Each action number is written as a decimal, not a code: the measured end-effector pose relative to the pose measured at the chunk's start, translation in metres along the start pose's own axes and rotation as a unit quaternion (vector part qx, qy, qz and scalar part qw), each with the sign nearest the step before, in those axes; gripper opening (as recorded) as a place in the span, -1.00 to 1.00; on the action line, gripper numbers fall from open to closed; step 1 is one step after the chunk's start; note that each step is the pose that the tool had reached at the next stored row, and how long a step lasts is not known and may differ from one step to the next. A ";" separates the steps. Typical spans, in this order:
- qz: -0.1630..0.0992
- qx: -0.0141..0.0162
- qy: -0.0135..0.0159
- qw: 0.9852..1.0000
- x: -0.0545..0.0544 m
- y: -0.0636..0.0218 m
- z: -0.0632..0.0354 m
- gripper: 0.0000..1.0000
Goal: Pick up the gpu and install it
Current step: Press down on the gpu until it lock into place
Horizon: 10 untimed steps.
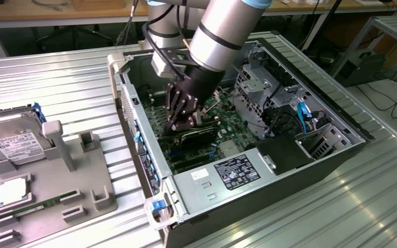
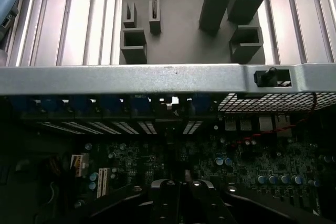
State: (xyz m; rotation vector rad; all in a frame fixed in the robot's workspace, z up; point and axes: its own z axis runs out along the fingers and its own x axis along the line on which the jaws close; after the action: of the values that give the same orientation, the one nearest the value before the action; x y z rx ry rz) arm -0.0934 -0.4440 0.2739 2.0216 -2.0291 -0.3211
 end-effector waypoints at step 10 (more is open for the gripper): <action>0.003 0.037 0.004 0.999 0.000 0.0004 0.0003 -0.79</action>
State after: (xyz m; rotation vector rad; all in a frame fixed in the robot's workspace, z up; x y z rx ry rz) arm -0.0939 -0.4439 0.2737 2.0567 -2.0696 -0.2394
